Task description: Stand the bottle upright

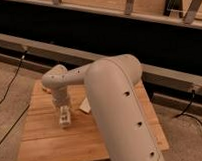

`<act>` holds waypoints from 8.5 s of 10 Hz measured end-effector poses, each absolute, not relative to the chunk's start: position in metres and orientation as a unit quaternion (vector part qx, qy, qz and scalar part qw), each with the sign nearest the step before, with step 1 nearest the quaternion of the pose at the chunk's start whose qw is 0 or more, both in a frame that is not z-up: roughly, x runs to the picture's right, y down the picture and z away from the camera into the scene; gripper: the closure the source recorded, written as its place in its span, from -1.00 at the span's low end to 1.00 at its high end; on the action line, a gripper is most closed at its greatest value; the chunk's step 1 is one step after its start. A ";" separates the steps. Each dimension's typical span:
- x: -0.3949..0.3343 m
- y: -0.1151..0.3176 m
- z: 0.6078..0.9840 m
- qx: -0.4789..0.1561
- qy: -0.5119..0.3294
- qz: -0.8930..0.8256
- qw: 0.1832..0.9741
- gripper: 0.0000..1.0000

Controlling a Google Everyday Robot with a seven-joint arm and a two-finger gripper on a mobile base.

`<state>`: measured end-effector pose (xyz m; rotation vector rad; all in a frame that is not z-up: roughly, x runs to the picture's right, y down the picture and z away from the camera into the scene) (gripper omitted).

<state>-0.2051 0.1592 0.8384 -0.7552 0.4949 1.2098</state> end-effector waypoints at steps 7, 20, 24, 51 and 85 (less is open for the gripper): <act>-0.205 0.169 0.848 -0.342 0.217 0.519 0.753 0.50; -0.200 0.169 0.845 -0.312 0.162 0.177 0.919 1.00; -0.205 0.162 0.851 -0.282 0.133 0.100 0.945 1.00; -0.220 0.134 0.838 -0.196 0.145 0.030 0.969 -0.57; -0.194 0.103 0.788 -0.299 0.293 0.754 0.506 -0.57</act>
